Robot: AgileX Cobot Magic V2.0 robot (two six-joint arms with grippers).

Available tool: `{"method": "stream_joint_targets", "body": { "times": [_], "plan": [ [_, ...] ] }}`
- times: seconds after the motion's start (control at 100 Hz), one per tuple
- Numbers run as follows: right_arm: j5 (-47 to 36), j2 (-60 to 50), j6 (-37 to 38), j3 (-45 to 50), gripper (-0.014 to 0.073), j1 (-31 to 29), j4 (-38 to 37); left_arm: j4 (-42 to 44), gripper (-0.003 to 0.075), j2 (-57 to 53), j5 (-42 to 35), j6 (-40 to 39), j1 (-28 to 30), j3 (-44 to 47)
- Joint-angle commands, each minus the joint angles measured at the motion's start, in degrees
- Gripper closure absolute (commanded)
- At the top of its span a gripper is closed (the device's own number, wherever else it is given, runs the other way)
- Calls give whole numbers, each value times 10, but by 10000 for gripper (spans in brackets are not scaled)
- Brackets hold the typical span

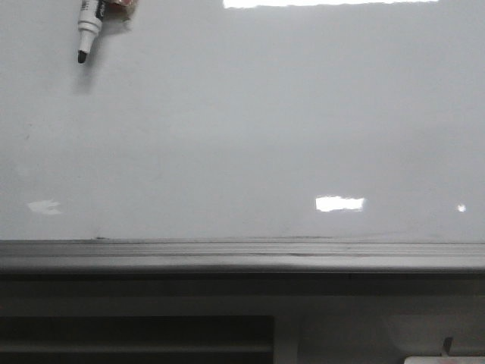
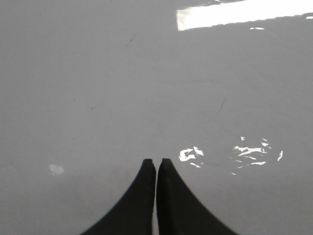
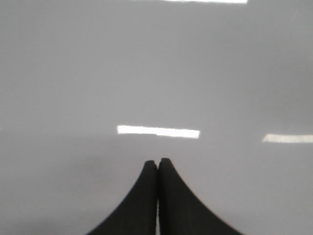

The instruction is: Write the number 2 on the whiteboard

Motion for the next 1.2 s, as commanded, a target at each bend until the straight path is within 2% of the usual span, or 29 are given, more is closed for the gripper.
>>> {"method": "stream_joint_targets", "body": {
  "times": [0.0, 0.28, 0.57, 0.66, 0.78, 0.93, 1.029, 1.189],
  "plan": [
    [-57, -8, -2, 15, 647, -3, -3, 0, 740, -16, -41, -4, 2, 8],
    [-57, -8, -2, 15, 647, -3, 0, -13, 740, -16, -42, -4, 2, 8],
    [-90, -8, -2, 15, 647, -3, 29, -99, 740, -16, -42, -4, 2, 8],
    [-93, -8, -2, 15, 647, -3, 84, -148, 740, -16, -42, -4, 2, 8],
    [-100, -8, -2, 15, 647, -3, 211, -208, 740, -16, -42, -4, 2, 8],
    [-109, -8, -2, 13, 647, -3, 371, -352, 741, -16, -48, -4, 2, 5],
    [-91, -8, -2, -1, 646, -3, 386, -404, 741, -15, -41, -4, 2, -6],
    [12, 12, -2, -59, 646, -3, 367, -397, 741, -6, 29, -4, 2, -60]
  ]
}}
